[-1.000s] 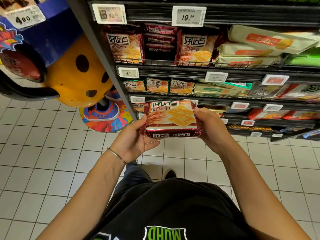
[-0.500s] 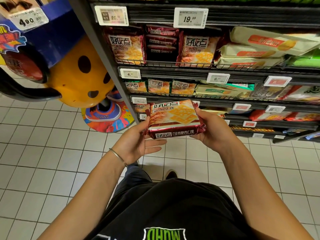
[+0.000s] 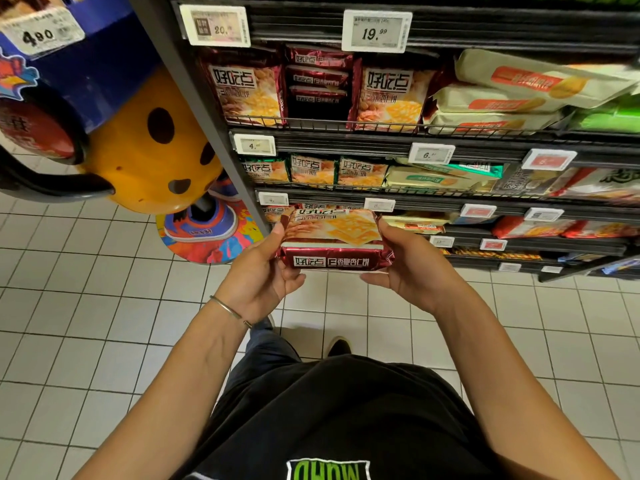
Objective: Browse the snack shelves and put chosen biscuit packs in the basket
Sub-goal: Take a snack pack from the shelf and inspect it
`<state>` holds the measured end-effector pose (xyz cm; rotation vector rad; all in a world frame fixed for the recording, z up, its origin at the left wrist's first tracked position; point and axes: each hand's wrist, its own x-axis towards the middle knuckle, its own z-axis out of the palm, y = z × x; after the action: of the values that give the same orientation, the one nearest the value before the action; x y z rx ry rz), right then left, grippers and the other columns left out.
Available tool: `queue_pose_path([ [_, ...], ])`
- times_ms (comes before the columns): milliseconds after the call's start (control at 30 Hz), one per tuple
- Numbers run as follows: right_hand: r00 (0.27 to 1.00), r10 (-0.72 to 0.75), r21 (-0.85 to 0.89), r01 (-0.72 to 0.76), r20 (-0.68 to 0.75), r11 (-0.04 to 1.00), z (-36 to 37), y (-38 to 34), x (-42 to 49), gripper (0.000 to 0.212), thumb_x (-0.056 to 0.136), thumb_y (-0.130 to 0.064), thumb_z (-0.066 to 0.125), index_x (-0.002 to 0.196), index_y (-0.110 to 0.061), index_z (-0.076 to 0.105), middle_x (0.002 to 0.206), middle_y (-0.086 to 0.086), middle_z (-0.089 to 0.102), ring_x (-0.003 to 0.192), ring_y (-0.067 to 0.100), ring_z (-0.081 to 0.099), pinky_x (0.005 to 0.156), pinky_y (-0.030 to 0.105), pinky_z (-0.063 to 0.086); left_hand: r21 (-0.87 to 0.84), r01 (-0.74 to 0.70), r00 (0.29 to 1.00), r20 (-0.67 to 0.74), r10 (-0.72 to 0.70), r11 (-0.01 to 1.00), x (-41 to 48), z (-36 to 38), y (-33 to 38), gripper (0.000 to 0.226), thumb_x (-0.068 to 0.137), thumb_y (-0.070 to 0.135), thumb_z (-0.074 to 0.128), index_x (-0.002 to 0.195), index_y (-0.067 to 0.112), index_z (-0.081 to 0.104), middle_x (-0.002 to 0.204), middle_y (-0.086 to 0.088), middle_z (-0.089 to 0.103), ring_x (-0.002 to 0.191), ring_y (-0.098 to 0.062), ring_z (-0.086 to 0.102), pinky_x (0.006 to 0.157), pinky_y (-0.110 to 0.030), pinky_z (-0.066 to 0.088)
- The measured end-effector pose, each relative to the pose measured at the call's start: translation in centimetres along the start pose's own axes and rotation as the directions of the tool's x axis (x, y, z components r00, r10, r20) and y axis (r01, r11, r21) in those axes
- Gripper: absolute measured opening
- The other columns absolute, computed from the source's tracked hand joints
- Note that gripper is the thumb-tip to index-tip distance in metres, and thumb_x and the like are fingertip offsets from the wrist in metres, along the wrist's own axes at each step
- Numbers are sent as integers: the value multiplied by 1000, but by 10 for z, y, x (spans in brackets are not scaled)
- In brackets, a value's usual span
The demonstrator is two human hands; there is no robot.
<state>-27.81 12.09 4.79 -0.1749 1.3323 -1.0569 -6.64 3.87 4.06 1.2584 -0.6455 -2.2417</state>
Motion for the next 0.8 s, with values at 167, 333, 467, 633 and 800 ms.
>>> queue_pose_path([
  [167,999,27,-149,-31,-32,988,1,1,1,35,108,-46,48,120,-19,67,84,-1,76,66,12,67,68,36,54,-19,-44,999,-30,44,999,0,1,1,36,104,42,49,108,13,69,98,-13,65,82,-21,45,58,-26,59],
  [333,999,36,-125,-39,-32,991,1,-1,2,33,108,-43,51,108,-14,66,64,2,56,53,14,47,50,26,43,34,-58,996,-72,60,998,0,0,-1,37,105,42,49,112,10,67,85,-12,67,66,-17,54,57,-26,60],
  [467,999,16,-46,-18,-46,999,2,-1,5,24,110,-35,48,108,-15,63,53,-5,51,48,9,38,43,20,36,91,-108,986,-119,118,990,0,0,-1,34,107,38,50,101,11,71,87,-17,55,54,-13,49,53,-23,54],
  [633,999,-16,4,16,42,1000,-3,-2,6,23,111,-32,48,110,-15,63,53,-5,49,46,8,38,44,20,40,121,-147,983,-93,159,982,-1,-2,6,33,107,34,48,104,12,72,100,-17,64,70,-17,49,55,-20,52],
  [800,951,-243,-191,279,191,941,-9,-6,2,26,110,-35,48,108,-21,69,83,4,69,63,10,58,58,23,51,210,-131,988,-57,146,969,-3,-9,8,32,105,41,48,111,22,74,112,-7,78,101,-26,71,75,-35,61],
])
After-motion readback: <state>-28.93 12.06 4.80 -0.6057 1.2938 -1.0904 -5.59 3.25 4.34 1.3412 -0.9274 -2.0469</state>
